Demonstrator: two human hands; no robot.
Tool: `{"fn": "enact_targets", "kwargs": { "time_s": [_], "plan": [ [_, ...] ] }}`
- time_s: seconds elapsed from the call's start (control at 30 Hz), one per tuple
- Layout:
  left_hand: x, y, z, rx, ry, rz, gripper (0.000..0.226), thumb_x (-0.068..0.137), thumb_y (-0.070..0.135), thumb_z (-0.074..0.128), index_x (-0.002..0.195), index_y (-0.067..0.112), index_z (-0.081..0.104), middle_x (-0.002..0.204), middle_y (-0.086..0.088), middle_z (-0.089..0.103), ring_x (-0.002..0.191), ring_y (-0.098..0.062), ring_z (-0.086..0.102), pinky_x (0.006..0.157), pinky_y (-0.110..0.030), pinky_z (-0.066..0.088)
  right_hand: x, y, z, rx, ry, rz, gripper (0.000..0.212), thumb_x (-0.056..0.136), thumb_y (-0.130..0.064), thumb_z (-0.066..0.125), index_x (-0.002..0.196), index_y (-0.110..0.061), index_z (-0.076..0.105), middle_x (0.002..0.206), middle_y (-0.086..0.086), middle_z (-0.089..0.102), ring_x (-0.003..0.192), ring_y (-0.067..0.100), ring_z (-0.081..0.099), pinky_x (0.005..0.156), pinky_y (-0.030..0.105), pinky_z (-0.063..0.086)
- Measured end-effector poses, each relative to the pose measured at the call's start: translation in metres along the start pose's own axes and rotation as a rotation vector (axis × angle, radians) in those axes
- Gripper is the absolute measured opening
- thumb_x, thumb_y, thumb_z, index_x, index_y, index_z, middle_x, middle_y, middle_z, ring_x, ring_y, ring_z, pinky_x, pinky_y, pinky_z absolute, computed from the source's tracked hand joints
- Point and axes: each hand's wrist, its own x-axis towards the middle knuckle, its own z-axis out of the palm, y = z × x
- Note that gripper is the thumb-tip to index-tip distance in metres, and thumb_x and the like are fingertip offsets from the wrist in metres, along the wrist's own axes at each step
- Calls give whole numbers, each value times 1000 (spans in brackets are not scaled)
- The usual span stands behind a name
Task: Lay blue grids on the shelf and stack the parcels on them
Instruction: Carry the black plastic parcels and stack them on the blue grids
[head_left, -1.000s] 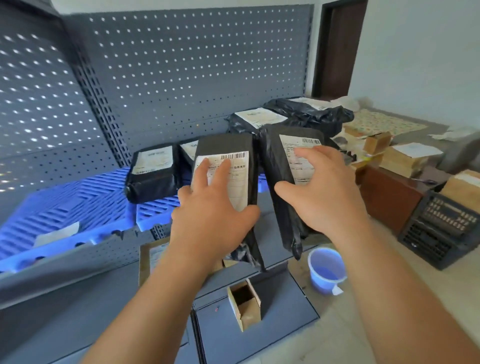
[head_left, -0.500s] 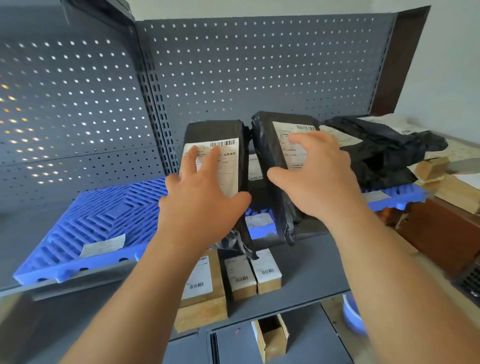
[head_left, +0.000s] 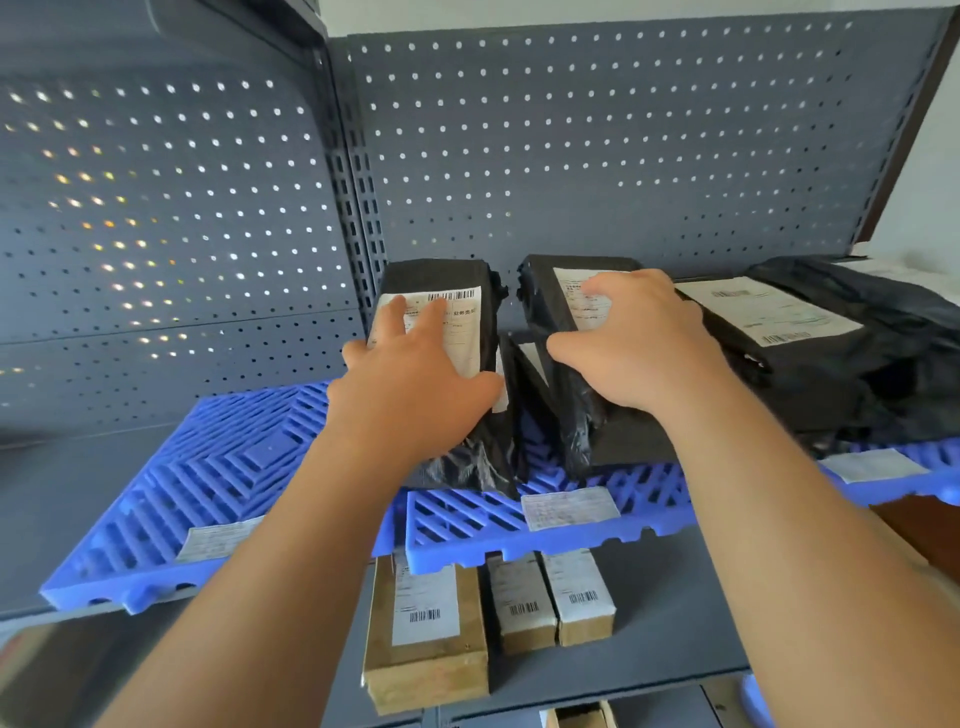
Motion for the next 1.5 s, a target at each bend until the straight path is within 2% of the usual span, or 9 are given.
{"fn": "enact_targets", "kwargs": {
  "time_s": [0.1, 0.3, 0.5, 0.67, 0.77, 0.87, 1.0, 1.23, 1.5],
  "plan": [
    [10, 6, 5, 33, -25, -38, 88, 83, 60, 56, 157, 39, 15, 165, 8, 10, 141, -41, 25, 102, -57, 39, 19, -3, 4, -24, -37, -1, 61, 79, -45, 67, 137, -29, 52, 142, 4, 39, 127, 39, 40, 101, 55, 41],
    [29, 21, 12, 86, -108, -124, 88, 85, 62, 53, 159, 38, 12, 167, 8, 4, 145, -44, 20, 104, -57, 38, 57, 0, 14, -92, -164, 15, 70, 77, -49, 67, 140, -24, 51, 140, 10, 42, 128, 45, 40, 101, 54, 42],
    [49, 35, 14, 133, -174, -169, 91, 88, 62, 50, 161, 37, 3, 170, 1, -7, 147, -50, 18, 108, -56, 35, 74, 4, 21, -125, -223, 8, 64, 67, -57, 65, 121, -24, 57, 128, 11, 48, 117, 45, 47, 95, 53, 46],
    [65, 41, 19, 149, -252, -175, 96, 83, 82, 36, 162, 34, 8, 170, -9, -1, 145, -48, 30, 113, -56, 35, 78, 7, 18, -130, -212, -3, 65, 79, -62, 61, 135, -31, 51, 148, 9, 38, 136, 47, 32, 107, 60, 28],
    [66, 39, 21, 133, -211, -171, 92, 82, 80, 35, 160, 36, 13, 170, -5, 7, 148, -48, 23, 112, -60, 35, 79, 6, 13, -103, -163, -50, 58, 89, -61, 49, 139, -31, 50, 152, 6, 36, 140, 44, 28, 110, 61, 22],
    [61, 39, 20, 143, -135, -165, 78, 92, 72, 39, 158, 34, 22, 166, -4, 20, 143, -46, 32, 108, -56, 39, 78, 6, 7, -71, -140, -103, 51, 95, -59, 43, 137, -30, 51, 147, 5, 43, 135, 39, 36, 108, 59, 26],
    [53, 45, 17, 99, -57, -161, 71, 94, 70, 37, 155, 35, 30, 161, 0, 29, 141, -41, 35, 104, -53, 39, 74, 8, 7, -26, -149, -152, 45, 95, -58, 45, 129, -30, 55, 139, 2, 48, 130, 36, 42, 104, 57, 30],
    [48, 44, 13, 12, 53, -197, 66, 94, 65, 43, 152, 36, 37, 158, 1, 37, 141, -35, 38, 104, -52, 41, 67, 15, 11, 83, -111, -253, 47, 94, -56, 49, 135, -32, 52, 136, -1, 53, 125, 32, 50, 102, 55, 41],
    [30, 36, 18, -19, 125, -280, 66, 92, 66, 43, 150, 36, 39, 151, 0, 43, 131, -33, 47, 101, -55, 46, 60, 16, 19, 38, -132, -343, 46, 97, -53, 50, 137, -30, 51, 134, 0, 55, 124, 31, 50, 100, 53, 40]
  ]
}}
